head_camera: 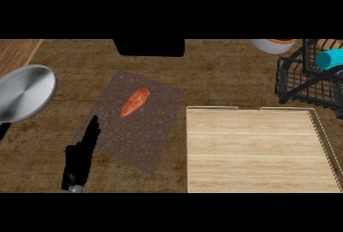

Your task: Pick the cupcake from the tray and place it in the tiered basket

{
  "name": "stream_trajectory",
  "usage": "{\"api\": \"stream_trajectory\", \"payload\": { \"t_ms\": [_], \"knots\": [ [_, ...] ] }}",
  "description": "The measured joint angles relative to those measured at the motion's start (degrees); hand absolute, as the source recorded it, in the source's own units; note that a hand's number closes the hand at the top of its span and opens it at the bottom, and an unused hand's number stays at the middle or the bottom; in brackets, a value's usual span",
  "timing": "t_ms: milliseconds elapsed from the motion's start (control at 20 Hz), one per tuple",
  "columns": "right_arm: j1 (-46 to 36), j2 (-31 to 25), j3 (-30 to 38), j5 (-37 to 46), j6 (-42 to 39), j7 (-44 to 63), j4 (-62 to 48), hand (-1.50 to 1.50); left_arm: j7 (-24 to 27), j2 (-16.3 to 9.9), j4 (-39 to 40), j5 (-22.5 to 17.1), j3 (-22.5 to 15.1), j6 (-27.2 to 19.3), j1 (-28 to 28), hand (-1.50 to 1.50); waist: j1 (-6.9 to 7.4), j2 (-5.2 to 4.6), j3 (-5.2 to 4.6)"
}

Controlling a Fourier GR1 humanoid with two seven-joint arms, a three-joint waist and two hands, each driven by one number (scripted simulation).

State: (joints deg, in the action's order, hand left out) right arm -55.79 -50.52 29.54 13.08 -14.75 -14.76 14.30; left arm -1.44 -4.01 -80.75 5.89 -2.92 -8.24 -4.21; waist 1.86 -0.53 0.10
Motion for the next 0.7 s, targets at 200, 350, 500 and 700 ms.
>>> {"api": "stream_trajectory", "payload": {
  "t_ms": [200,350,500,700],
  "knots": [
    [0.43,-3.47,4.05,-2.93,5.31,0.58,-0.66,-1.50,0.08,0.38,0.03,-0.14,0.01,-0.15,-0.50,0.00,-0.17,-0.11,0.05],
    [1.85,-7.90,6.58,-4.54,7.21,1.62,-1.91,-1.50,-0.44,0.08,-0.15,-0.31,0.40,-0.07,0.00,0.00,-0.25,-0.27,0.08],
    [4.26,-12.96,9.22,-6.50,5.97,2.66,-3.67,-1.50,-0.67,0.53,-0.73,-0.08,0.00,-0.45,-0.51,0.00,-0.47,-0.35,0.17],
    [9.28,-19.15,12.32,-8.96,1.70,2.59,-6.10,-1.50,-0.69,0.23,-1.19,-0.73,0.71,-0.24,-0.86,0.00,-1.04,-0.37,0.30]
  ]
}}
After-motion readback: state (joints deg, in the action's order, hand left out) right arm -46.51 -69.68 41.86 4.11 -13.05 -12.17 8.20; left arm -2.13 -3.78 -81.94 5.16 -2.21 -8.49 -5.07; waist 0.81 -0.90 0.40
